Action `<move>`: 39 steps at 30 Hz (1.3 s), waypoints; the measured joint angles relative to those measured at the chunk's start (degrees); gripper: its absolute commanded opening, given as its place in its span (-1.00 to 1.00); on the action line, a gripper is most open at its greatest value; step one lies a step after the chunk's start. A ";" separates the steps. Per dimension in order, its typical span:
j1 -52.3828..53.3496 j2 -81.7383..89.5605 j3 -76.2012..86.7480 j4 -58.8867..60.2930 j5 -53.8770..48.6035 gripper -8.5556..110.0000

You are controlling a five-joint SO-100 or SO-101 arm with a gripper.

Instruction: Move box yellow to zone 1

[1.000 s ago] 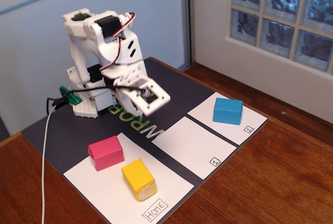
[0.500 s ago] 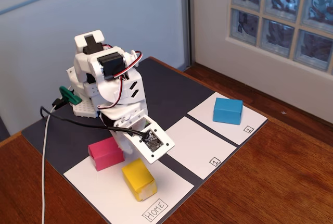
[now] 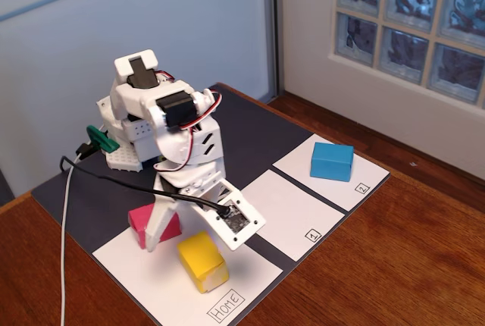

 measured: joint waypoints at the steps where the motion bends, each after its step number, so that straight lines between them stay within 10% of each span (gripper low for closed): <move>1: -0.26 -0.26 0.00 -0.18 0.26 -0.05; 24: -0.09 2.72 27.51 -24.35 0.00 -0.12; 39: 0.44 2.72 27.51 -26.19 -0.79 -0.86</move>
